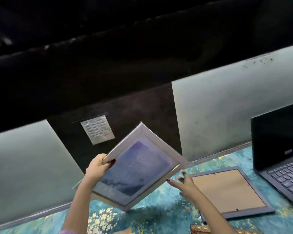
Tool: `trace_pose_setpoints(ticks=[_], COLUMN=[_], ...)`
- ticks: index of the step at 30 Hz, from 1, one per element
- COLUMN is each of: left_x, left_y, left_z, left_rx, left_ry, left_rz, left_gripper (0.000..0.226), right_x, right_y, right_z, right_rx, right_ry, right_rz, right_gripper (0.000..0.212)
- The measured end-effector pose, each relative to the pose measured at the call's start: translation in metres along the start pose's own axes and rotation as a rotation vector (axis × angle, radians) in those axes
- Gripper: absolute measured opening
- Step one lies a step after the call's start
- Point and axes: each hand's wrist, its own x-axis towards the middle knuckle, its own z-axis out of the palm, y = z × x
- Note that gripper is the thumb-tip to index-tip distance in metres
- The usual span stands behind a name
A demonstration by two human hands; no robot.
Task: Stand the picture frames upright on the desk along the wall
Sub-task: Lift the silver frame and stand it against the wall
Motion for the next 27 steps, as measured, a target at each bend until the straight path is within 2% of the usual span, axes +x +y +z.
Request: trace_pose_setpoints(ticks=[2, 3, 5, 6, 9, 12, 14, 15, 18, 20, 25, 27], left_x=[-0.008, -0.011, -0.011, -0.01, -0.008, -0.008, -0.005, -0.003, 0.001, 0.014, 0.018, 0.015], left_y=[-0.002, -0.004, -0.016, -0.021, -0.029, -0.033, -0.036, -0.036, -0.034, -0.047, -0.018, -0.011], left_z=[0.001, 0.005, 0.02, 0.029, 0.062, 0.093, 0.107, 0.112, 0.125, 0.14, 0.128, 0.122], left_rx=[-0.396, -0.542, -0.731, -0.796, -0.945, -1.028, -1.036, -1.022, -1.054, -1.037, -1.067, -1.08], left_ry=[-0.002, -0.024, -0.005, 0.04, 0.166, 0.165, 0.176, 0.183, 0.169, 0.172, 0.168, 0.156], left_rz=[0.018, 0.002, -0.058, -0.108, -0.293, -0.4, -0.441, -0.46, -0.49, -0.504, -0.518, -0.503], left_gripper=[0.014, 0.009, 0.049, 0.055, 0.01, 0.018, 0.014, 0.011, 0.023, 0.021, 0.012, 0.027], right_x=[0.004, 0.009, 0.019, 0.024, 0.033, 0.046, 0.052, 0.055, 0.059, 0.06, 0.067, 0.069], right_y=[-0.016, -0.022, -0.035, -0.042, -0.062, -0.064, -0.06, -0.058, -0.06, -0.067, -0.077, -0.077], right_z=[0.018, 0.024, 0.031, 0.031, 0.023, 0.013, 0.006, 0.003, -0.008, -0.014, -0.021, -0.018], right_rx=[0.051, 0.091, 0.134, 0.111, -0.1, -0.218, -0.258, -0.273, -0.308, -0.305, -0.277, -0.267], right_ry=[-0.094, -0.094, -0.024, 0.008, 0.055, 0.053, 0.084, 0.103, 0.155, 0.181, 0.181, 0.202], right_rz=[-0.073, -0.139, -0.282, -0.336, -0.373, -0.338, -0.317, -0.325, -0.363, -0.365, -0.346, -0.349], right_gripper=[0.042, 0.033, 0.033, 0.033, 0.043, 0.051, 0.053, 0.052, 0.044, 0.04, 0.037, 0.037])
